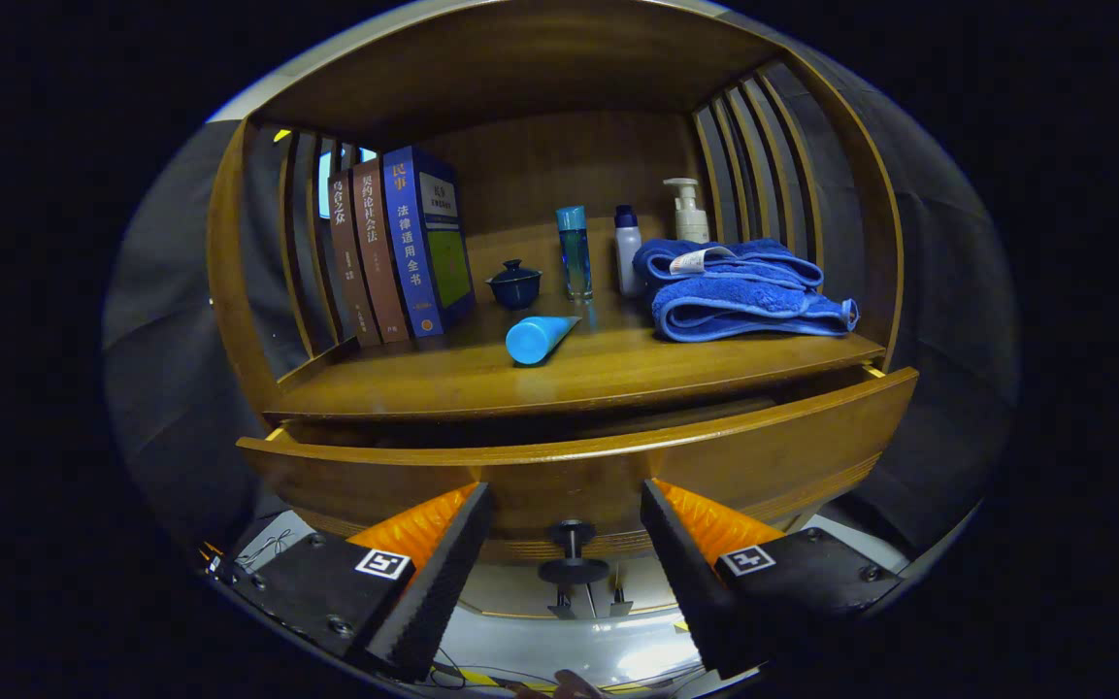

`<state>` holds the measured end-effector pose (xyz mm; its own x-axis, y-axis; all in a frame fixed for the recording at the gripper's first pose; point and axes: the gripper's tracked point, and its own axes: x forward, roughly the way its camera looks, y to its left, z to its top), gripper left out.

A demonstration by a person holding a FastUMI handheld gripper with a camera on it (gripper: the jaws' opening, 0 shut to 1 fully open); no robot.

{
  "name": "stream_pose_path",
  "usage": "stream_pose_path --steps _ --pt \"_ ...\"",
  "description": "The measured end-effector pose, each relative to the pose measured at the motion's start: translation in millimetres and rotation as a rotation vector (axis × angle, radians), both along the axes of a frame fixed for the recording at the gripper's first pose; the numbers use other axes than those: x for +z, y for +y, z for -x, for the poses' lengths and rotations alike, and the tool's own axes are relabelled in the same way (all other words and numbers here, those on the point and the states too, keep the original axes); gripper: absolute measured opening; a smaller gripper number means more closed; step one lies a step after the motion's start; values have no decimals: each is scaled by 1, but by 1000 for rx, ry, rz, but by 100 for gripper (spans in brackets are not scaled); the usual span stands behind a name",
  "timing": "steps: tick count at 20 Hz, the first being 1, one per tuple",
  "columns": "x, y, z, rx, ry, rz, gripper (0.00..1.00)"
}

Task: Pull open the drawer, take out the items inside it, and place them on the countertop above the cabinet.

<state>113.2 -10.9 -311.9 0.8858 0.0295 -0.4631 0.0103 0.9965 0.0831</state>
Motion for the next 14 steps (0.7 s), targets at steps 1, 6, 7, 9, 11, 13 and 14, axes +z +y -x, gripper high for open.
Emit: stream_pose_path --steps 1,6,7,9,11,13,14 --pt "2 0 -3 0 1 2 100" --pt "1 0 -20 -8 9 0 100" --pt "0 1 -21 -10 13 6 100" --pt "0 0 -21 -10 9 14 100" --pt "0 1 -21 -8 4 16 100" --pt "1 0 -21 -5 6 19 100" --pt "0 0 -21 -3 10 23 100"
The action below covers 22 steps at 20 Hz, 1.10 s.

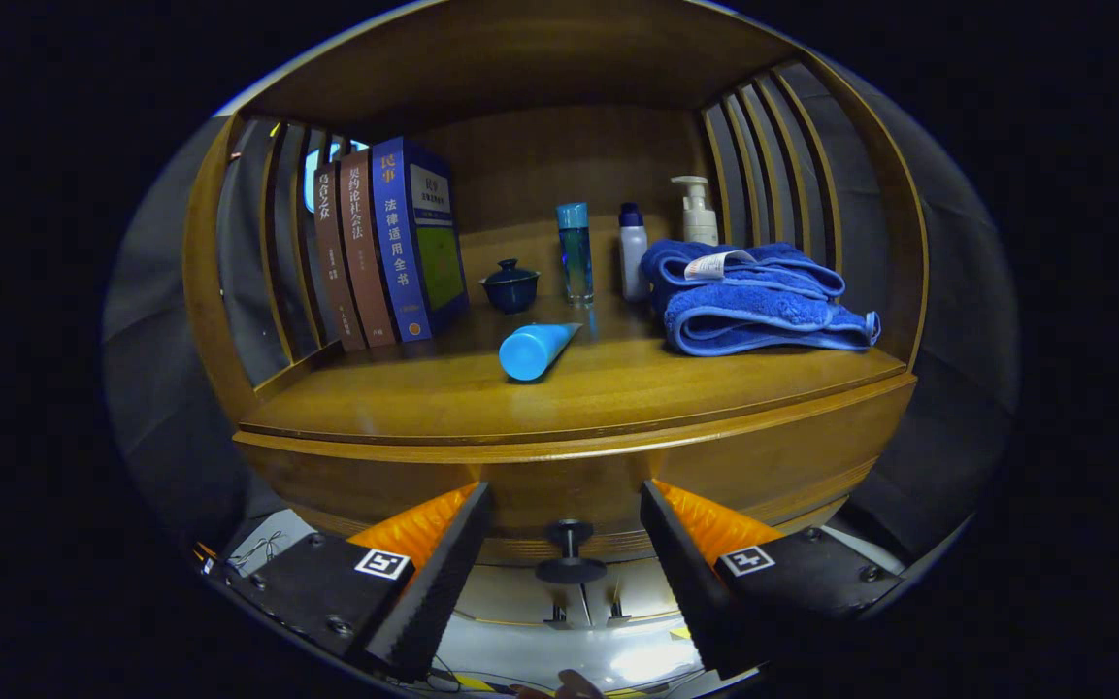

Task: Pull open the drawer, take out the items inside it, and place them on the countertop above the cabinet.

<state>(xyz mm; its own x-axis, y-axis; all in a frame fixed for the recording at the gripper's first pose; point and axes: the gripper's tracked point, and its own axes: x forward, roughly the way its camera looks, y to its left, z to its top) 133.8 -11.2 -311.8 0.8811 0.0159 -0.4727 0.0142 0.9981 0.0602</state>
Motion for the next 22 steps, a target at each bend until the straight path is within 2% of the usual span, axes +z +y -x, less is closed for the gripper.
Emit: stream_pose_path --steps 4,10,16,22 --pt "3 -2 1 5 1 4 100" --pt "39 -3 1 4 -54 4 100" --pt "144 -1 9 10 -213 22 100" --pt "243 4 50 5 -330 46 99"
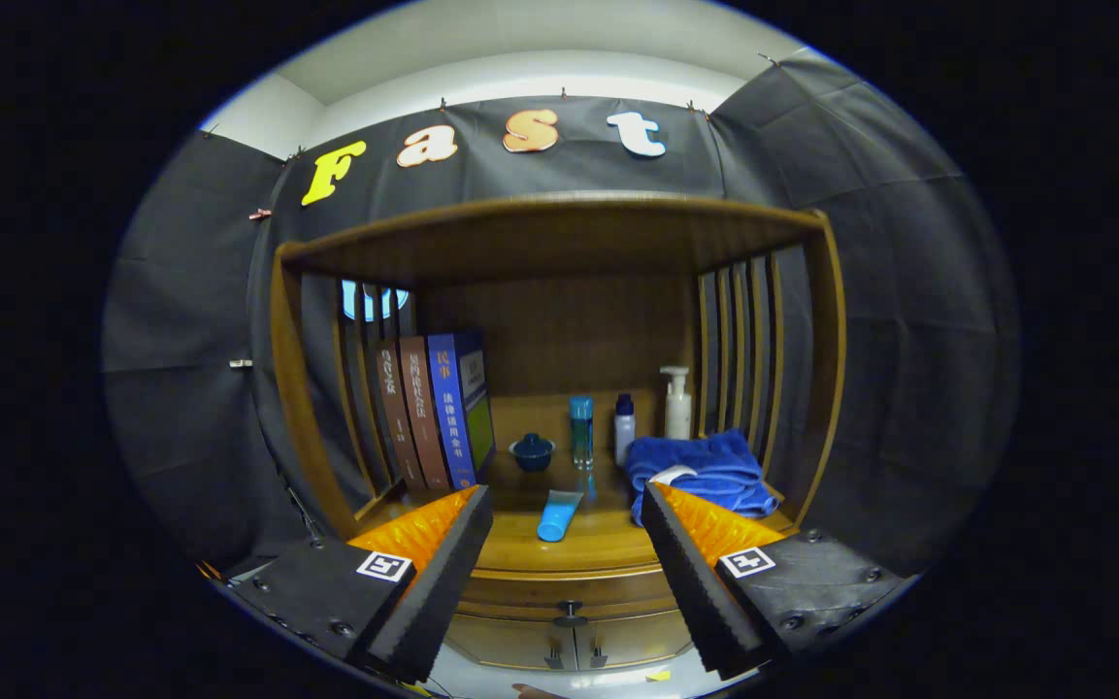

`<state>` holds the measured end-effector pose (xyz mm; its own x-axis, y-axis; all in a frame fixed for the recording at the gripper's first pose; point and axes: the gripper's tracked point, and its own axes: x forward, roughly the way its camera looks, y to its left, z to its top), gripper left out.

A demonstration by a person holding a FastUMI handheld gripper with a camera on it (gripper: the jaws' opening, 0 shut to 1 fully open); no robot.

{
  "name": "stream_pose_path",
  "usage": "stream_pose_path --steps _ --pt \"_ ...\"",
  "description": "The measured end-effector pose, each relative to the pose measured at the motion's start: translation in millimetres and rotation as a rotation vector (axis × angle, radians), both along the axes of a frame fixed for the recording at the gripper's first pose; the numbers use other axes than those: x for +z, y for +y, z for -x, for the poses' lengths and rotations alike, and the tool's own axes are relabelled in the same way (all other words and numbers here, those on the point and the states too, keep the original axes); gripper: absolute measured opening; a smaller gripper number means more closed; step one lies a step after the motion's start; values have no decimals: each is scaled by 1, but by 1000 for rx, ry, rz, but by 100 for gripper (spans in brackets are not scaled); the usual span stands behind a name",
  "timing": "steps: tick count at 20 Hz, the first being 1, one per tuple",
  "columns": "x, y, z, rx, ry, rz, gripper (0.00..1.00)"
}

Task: Pull open the drawer, take out the items inside it, and place them on the countertop above the cabinet.

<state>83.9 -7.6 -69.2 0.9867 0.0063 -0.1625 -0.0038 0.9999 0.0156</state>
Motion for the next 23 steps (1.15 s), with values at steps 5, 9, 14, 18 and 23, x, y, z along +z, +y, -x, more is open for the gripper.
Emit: stream_pose_path --steps 5,9,14,18,23 --pt "52 5 36 6 -55 -11 99" --pt "79 4 58 7 -77 -10 99" --pt "92 9 76 24 -99 16 99" --pt "92 9 81 21 -96 15 99" --pt "88 10 82 17 -82 12 99"
